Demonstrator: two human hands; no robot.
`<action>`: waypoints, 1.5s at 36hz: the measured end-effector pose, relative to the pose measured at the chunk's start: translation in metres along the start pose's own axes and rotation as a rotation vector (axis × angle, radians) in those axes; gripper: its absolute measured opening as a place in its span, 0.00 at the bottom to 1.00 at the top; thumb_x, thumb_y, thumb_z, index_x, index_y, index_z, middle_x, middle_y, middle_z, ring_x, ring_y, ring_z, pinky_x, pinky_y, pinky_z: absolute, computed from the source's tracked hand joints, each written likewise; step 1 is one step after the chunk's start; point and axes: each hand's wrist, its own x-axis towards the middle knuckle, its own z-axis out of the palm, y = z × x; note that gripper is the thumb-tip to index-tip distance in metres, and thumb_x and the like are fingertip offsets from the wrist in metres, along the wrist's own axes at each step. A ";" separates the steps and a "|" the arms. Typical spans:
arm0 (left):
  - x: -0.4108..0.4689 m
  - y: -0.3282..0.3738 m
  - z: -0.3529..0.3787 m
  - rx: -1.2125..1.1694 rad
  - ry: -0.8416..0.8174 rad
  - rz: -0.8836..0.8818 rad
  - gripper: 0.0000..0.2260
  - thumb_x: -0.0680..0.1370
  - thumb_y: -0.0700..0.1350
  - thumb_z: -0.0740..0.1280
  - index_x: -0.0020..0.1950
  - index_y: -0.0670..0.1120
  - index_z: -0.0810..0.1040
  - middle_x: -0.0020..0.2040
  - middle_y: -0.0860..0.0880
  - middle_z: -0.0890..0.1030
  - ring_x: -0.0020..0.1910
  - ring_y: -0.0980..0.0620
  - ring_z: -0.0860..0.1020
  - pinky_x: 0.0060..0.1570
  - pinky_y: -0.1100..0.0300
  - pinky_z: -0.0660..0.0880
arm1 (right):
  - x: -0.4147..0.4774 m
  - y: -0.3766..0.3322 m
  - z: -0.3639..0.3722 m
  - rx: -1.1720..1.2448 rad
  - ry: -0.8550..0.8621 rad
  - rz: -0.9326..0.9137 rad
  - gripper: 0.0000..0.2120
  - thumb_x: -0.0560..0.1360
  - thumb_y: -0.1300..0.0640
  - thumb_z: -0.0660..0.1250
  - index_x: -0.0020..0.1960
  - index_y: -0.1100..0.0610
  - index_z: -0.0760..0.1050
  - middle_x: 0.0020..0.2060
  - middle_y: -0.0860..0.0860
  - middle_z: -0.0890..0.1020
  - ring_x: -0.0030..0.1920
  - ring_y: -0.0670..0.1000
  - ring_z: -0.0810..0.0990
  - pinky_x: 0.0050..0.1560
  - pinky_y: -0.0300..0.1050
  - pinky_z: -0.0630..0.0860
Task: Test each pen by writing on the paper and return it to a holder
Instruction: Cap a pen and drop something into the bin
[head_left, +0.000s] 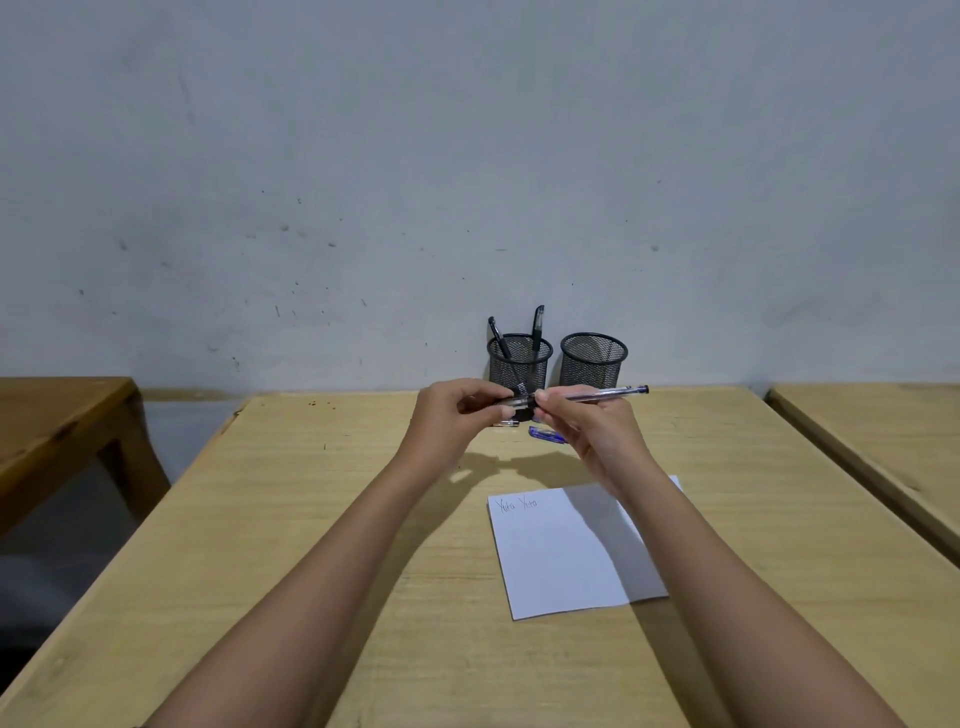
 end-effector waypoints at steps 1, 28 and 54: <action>0.000 0.002 0.000 -0.032 0.005 -0.012 0.09 0.70 0.33 0.72 0.44 0.46 0.82 0.39 0.50 0.83 0.39 0.53 0.81 0.48 0.60 0.78 | -0.001 -0.002 0.001 0.005 -0.004 -0.009 0.03 0.69 0.72 0.69 0.38 0.66 0.78 0.29 0.53 0.82 0.32 0.49 0.82 0.38 0.34 0.79; -0.002 0.026 -0.014 -0.044 -0.033 -0.004 0.08 0.70 0.34 0.72 0.48 0.41 0.83 0.41 0.47 0.84 0.38 0.59 0.80 0.43 0.69 0.75 | -0.016 -0.046 -0.018 -0.117 -0.037 -0.072 0.01 0.70 0.68 0.70 0.41 0.64 0.78 0.34 0.54 0.82 0.36 0.48 0.82 0.40 0.33 0.78; 0.043 0.032 0.037 -0.005 -0.217 0.034 0.08 0.72 0.39 0.72 0.49 0.45 0.82 0.44 0.46 0.84 0.41 0.56 0.80 0.42 0.68 0.75 | -0.006 -0.071 -0.055 -1.190 -0.055 -0.411 0.04 0.71 0.62 0.70 0.44 0.53 0.80 0.37 0.49 0.81 0.39 0.44 0.76 0.38 0.33 0.73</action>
